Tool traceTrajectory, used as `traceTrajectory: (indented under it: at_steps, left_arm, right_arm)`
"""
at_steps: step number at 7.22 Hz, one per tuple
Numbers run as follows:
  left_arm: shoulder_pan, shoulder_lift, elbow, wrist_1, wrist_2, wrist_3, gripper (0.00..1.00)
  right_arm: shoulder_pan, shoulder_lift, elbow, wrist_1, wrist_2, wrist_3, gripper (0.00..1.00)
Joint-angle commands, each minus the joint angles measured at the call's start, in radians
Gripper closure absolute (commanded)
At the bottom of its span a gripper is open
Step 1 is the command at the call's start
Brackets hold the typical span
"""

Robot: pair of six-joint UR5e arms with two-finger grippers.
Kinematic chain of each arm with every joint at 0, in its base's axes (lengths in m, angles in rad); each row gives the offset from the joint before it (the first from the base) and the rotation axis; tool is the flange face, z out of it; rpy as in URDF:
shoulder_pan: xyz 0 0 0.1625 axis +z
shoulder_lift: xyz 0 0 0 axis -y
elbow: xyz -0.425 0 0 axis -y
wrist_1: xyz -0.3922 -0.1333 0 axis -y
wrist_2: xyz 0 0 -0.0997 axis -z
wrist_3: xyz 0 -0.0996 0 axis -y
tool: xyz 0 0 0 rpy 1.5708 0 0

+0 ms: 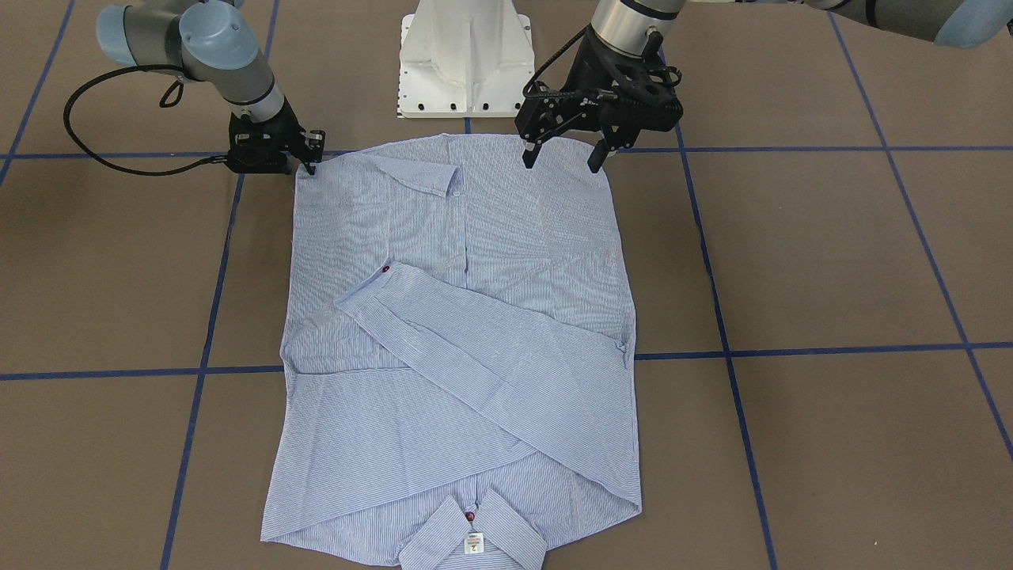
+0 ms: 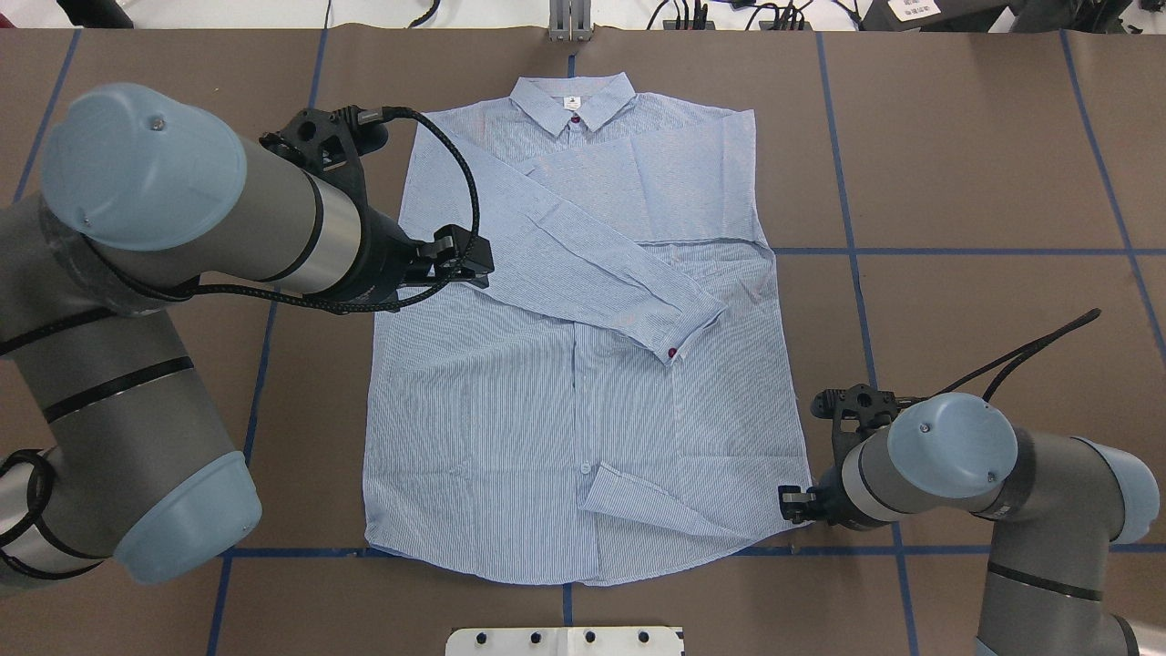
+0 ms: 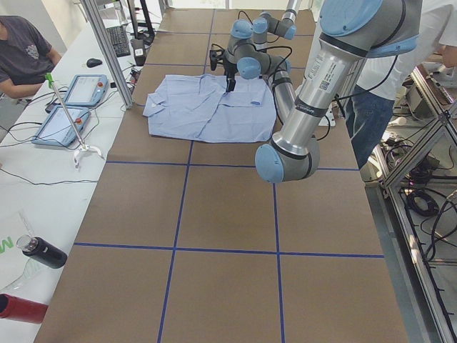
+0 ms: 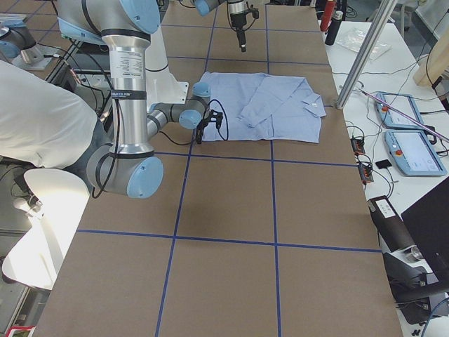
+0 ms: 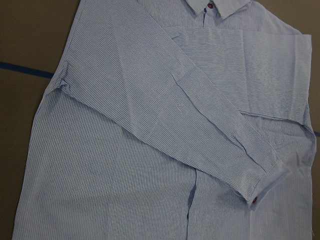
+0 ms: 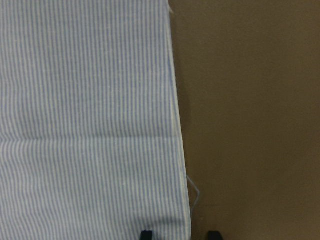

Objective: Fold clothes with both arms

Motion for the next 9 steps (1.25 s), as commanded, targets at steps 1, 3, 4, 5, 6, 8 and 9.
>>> traceTrajectory:
  at_steps: [1,3,4,5,6,8,9]
  left_arm:
    - [0.001,-0.004,-0.010,0.027,-0.001,0.000,0.01]
    - [0.000,-0.002,-0.012,0.027,-0.001,0.001,0.01]
    - [0.000,-0.001,-0.018,0.028,-0.001,0.001,0.01]
    - [0.000,0.001,-0.017,0.028,-0.001,0.001,0.01]
    - [-0.002,0.002,-0.015,0.030,-0.001,0.003,0.01]
    - [-0.002,0.008,-0.017,0.036,-0.001,0.003,0.01]
    - [0.001,0.052,-0.018,0.030,0.000,0.001,0.01]
  right_arm:
    - [0.000,0.001,-0.001,0.000,0.000,0.000,0.62]
    - [0.001,0.007,0.001,0.001,0.000,0.000,0.84]
    - [0.001,0.007,0.004,0.001,0.000,0.000,1.00]
    - [0.003,0.007,0.009,0.003,0.006,0.000,1.00]
    - [0.006,0.014,0.016,0.008,0.006,0.002,1.00]
    - [0.018,0.016,0.042,0.006,0.006,0.002,1.00]
    - [0.023,0.016,0.047,0.005,0.006,0.002,1.00]
